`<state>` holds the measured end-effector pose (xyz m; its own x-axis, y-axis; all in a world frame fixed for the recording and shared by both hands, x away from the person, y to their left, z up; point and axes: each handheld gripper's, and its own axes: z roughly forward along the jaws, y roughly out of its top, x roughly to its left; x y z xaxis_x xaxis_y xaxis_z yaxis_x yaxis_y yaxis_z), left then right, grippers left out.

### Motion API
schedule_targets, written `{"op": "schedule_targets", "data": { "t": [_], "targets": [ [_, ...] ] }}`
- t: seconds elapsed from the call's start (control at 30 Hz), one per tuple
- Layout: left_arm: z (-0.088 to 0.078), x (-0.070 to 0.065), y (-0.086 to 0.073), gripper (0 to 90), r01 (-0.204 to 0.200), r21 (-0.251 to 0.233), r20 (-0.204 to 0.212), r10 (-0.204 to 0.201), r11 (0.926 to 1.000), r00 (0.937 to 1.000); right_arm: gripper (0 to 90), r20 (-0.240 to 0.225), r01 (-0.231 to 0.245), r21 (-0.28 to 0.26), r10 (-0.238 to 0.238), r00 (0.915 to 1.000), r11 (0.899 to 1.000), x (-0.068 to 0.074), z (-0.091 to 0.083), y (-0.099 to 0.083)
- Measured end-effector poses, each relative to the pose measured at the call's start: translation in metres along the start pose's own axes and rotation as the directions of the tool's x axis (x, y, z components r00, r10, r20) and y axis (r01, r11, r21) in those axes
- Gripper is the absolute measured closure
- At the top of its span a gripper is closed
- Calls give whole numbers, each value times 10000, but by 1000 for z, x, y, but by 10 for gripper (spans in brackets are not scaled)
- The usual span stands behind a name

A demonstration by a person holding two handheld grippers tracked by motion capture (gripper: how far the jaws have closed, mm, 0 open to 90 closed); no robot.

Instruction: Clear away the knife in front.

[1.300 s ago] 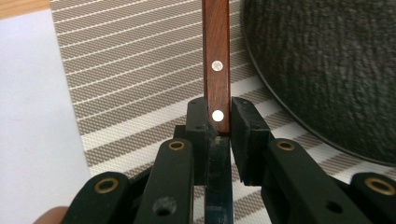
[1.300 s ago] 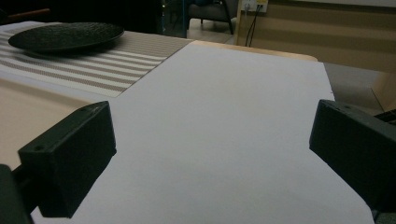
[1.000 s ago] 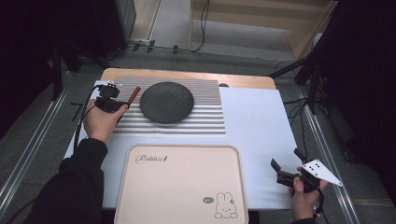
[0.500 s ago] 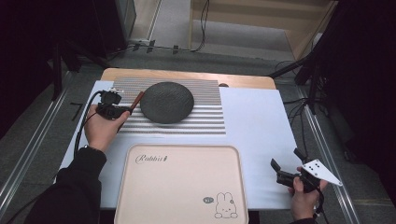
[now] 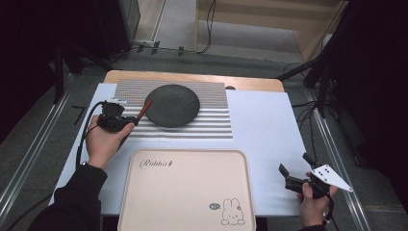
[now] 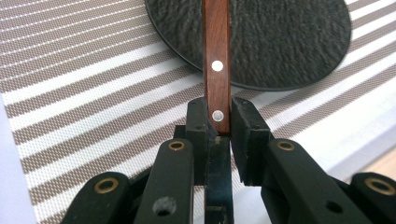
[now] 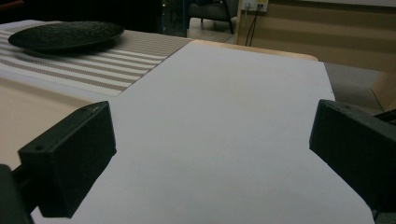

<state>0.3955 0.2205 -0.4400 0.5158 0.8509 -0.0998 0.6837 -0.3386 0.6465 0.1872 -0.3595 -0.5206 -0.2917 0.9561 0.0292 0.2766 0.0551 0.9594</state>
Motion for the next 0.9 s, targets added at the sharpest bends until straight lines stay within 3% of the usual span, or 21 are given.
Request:
{"op": "schedule_targets", "data": {
  "t": [0.23,0.9],
  "targets": [
    [-12,-10,-16,774,-212,-286,19,213,9994,9998,0,25,30,6,-30,10000,10000,0,0,0],
    [-35,-42,-41,773,-594,-671,809,648,9960,9946,0,26,11,31,-11,10000,10000,0,0,0]
  ]
}}
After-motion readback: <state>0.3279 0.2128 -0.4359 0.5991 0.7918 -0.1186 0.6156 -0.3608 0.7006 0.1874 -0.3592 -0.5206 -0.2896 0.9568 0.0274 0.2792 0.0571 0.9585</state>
